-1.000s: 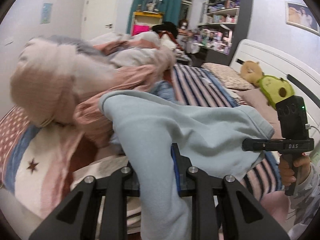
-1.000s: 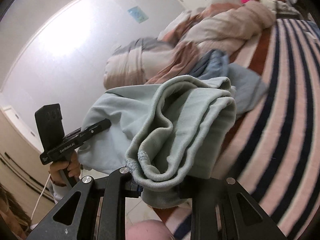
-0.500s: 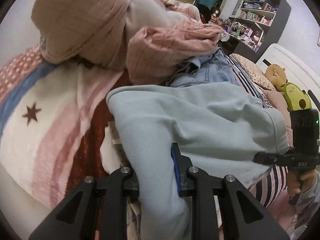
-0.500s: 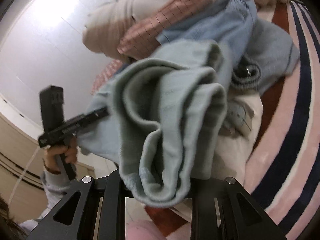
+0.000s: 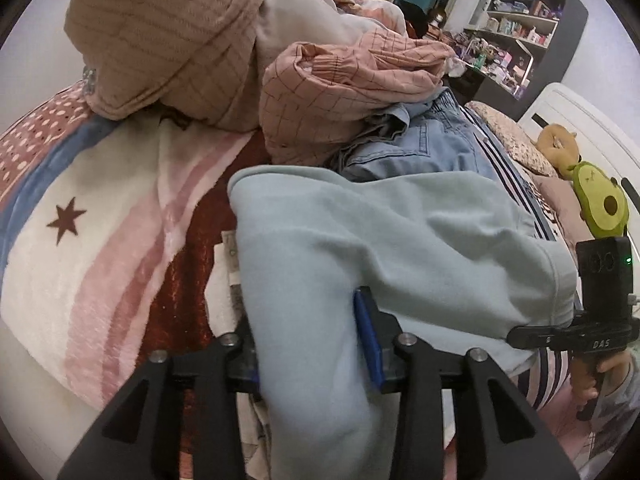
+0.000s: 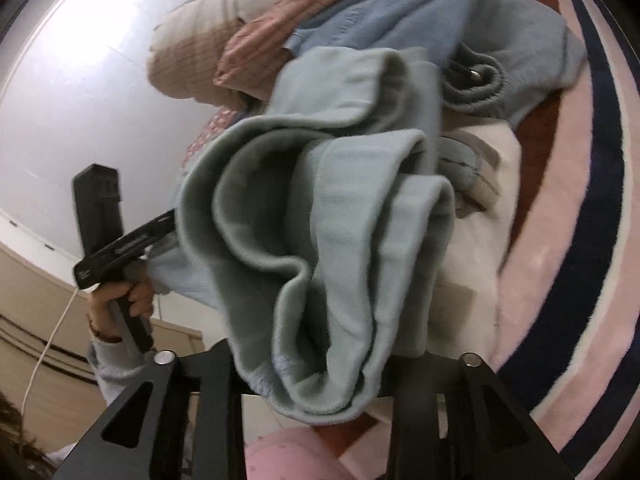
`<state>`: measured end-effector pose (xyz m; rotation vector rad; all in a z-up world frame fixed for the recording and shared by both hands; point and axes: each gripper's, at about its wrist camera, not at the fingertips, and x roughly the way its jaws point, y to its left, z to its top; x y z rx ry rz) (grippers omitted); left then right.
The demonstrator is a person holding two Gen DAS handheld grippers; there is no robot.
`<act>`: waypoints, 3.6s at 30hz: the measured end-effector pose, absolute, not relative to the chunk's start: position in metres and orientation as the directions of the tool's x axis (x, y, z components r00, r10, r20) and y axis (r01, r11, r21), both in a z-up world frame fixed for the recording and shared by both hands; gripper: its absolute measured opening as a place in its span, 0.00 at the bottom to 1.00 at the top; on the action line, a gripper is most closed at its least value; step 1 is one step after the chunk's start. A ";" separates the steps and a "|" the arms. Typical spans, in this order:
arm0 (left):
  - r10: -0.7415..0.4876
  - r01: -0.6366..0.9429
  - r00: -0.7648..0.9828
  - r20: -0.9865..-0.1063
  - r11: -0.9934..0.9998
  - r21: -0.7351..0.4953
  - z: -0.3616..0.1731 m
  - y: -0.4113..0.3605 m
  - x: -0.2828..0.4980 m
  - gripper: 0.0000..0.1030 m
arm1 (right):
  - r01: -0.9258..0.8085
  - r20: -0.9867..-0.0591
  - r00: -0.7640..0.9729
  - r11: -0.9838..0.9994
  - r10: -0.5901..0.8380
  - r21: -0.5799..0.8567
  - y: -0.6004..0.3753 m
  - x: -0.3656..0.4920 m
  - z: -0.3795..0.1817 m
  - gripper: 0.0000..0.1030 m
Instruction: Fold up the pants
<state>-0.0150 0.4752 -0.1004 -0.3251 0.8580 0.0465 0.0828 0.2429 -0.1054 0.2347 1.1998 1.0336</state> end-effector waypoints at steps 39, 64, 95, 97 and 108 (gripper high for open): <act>0.048 -0.096 0.820 -0.571 0.994 -0.055 -0.019 0.291 -0.033 0.80 | -0.580 -0.645 0.445 0.749 0.622 0.322 0.103 0.044 -0.044 0.74; -0.027 0.017 0.926 -0.376 0.999 -0.030 -0.032 0.191 -0.016 0.88 | -0.312 -0.414 0.851 0.945 0.323 0.097 -0.013 -0.009 -0.031 0.98; 0.003 -0.012 0.937 -0.348 1.000 -0.023 -0.028 0.188 -0.041 0.88 | -0.337 -0.365 0.870 0.940 0.333 0.053 -0.015 -0.025 -0.028 0.98; 0.005 -0.012 0.939 -0.344 1.000 -0.020 -0.028 0.187 -0.042 0.88 | -0.336 -0.364 0.870 0.940 0.333 0.058 -0.015 -0.025 -0.029 0.98; 0.012 -0.017 0.943 -0.333 1.000 -0.013 -0.026 0.186 -0.045 0.93 | -0.333 -0.361 0.871 0.941 0.333 0.063 -0.018 -0.024 -0.028 0.98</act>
